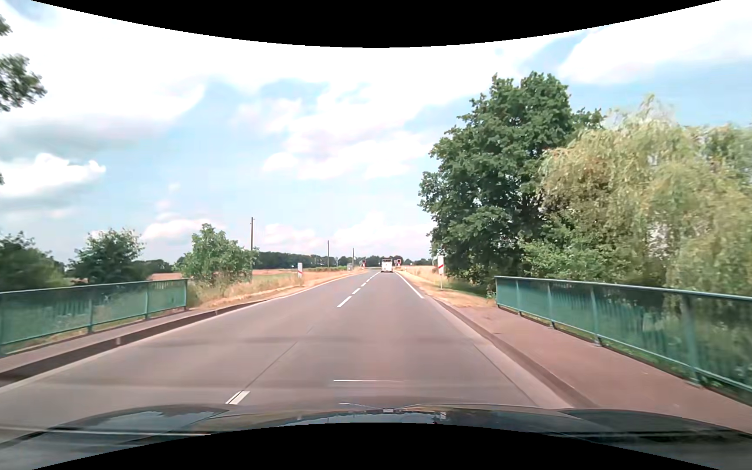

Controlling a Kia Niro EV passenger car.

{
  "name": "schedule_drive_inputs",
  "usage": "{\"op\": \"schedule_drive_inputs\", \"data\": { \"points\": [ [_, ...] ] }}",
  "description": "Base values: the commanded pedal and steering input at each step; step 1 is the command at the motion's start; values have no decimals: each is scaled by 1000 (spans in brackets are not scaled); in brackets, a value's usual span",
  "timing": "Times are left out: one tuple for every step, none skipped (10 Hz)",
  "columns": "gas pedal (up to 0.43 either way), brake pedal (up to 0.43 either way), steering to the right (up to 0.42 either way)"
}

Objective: Follow the waypoints while adhering to traffic rules and regulations

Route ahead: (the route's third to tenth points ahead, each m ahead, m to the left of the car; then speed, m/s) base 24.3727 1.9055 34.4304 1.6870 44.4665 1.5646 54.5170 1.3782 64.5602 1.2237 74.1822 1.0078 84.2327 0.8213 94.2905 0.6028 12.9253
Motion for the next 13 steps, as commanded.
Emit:
{"op": "schedule_drive_inputs", "data": {
  "points": [
    [157,0,0],
    [157,0,0],
    [157,0,0],
    [157,0,0],
    [157,0,0],
    [157,0,0],
    [157,0,0],
    [157,0,0],
    [157,0,0],
    [157,0,0],
    [157,0,0],
    [157,0,0],
    [157,0,0]
  ]
}}
